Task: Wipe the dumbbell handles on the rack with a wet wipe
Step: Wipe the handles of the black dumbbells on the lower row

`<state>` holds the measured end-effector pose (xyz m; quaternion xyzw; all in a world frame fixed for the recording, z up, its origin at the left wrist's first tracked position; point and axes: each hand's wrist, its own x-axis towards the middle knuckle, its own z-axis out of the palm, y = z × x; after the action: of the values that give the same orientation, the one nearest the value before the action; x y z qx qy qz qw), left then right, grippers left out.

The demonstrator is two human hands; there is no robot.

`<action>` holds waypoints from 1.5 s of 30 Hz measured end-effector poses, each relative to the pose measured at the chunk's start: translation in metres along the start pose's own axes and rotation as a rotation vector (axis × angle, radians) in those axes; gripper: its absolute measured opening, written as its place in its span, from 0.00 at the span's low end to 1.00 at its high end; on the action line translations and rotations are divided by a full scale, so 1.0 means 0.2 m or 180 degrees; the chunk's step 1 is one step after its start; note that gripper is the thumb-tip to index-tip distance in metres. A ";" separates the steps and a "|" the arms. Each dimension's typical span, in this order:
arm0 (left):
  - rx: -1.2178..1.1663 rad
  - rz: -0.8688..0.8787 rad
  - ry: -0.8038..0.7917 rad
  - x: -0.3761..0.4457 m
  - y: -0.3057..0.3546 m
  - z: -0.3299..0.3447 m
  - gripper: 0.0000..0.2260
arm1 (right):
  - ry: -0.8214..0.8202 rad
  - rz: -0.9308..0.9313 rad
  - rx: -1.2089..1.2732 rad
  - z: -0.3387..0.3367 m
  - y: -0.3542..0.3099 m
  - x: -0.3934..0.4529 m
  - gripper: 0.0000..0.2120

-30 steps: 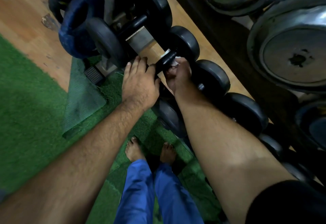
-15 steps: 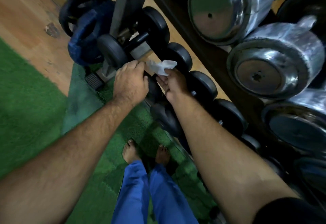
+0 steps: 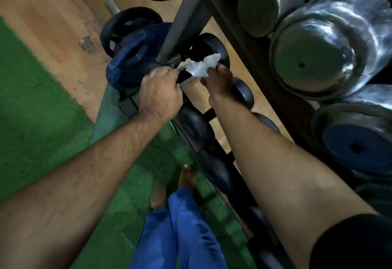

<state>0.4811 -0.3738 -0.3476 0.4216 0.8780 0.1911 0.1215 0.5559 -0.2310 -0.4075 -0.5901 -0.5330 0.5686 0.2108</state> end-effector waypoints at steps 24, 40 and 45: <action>0.0270 -0.0335 0.0089 0.18 -0.03 0.12 0.12 | -0.0733 -0.1883 -0.3621 0.09 0.04 0.11 0.17; 0.0416 -0.0383 0.0008 0.14 -0.03 0.16 0.15 | -0.0861 -0.2477 -0.3783 0.08 0.14 0.09 0.20; 0.0510 -0.0298 0.0052 0.13 -0.05 0.18 0.14 | -0.0517 -0.2153 -0.3498 0.01 0.18 0.21 0.23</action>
<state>0.4721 -0.3498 -0.3859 0.3869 0.9103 0.1177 0.0890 0.5592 -0.2074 -0.4582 -0.3666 -0.9168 0.1582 0.0047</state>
